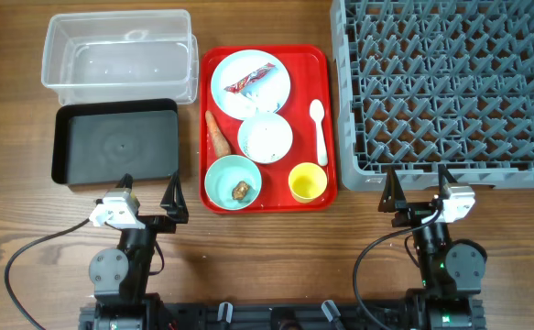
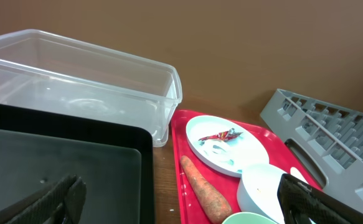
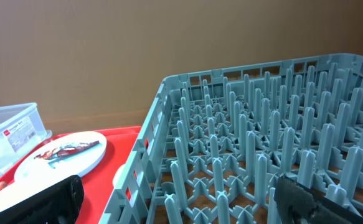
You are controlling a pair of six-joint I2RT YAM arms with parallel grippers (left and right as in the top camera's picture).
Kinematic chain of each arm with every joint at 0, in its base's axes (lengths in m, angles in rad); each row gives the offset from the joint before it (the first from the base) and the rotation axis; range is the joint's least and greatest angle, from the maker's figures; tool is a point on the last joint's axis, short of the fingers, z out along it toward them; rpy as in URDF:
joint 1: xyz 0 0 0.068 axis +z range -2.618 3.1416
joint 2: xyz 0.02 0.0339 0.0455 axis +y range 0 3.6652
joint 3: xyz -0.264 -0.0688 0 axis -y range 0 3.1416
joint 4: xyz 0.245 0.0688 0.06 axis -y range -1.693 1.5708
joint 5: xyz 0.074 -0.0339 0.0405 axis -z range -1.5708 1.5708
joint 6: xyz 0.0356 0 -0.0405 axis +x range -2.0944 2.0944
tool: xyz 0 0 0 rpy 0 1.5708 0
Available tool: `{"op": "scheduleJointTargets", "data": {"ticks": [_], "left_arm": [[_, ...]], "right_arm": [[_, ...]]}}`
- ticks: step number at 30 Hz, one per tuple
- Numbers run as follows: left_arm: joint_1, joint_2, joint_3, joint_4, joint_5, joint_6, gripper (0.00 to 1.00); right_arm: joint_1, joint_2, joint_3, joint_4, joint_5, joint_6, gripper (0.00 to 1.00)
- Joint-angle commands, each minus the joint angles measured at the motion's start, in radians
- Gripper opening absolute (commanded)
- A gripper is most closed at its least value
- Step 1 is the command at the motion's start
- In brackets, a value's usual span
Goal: Sort waste into correct bins and load items into the dishwasher rack
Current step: 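Move the left gripper over the white plate and grasp the wrapper and tissue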
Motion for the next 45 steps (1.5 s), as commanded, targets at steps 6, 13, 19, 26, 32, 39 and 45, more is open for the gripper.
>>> {"op": "scheduleJointTargets", "data": {"ticks": [6,13,19,26,32,39,45], "left_arm": [[0.007,-0.011,-0.005,-0.006,-0.006,0.021,1.00],[0.007,-0.011,-0.005,-0.006,-0.006,0.021,1.00],[0.007,-0.011,-0.005,-0.006,-0.006,0.021,1.00],[0.007,-0.011,-0.005,-0.004,-0.005,0.020,1.00],[0.007,-0.010,0.000,0.100,0.081,0.002,1.00],[0.007,0.178,0.352,0.015,0.138,-0.017,1.00],[0.007,0.748,0.848,-0.194,0.303,-0.001,1.00]], "right_arm": [[0.004,-0.005,-0.002,0.003,0.003,0.006,1.00],[0.004,-0.005,-0.002,0.003,0.003,0.006,1.00],[0.004,-0.005,-0.002,0.004,0.003,0.006,1.00],[0.004,-0.005,-0.002,0.008,-0.049,0.088,1.00],[0.004,-0.005,0.002,0.255,-0.285,0.110,1.00],[0.004,0.117,0.238,0.328,-0.369,0.101,1.00],[0.004,0.536,0.600,0.193,-0.619,0.101,1.00]]}}
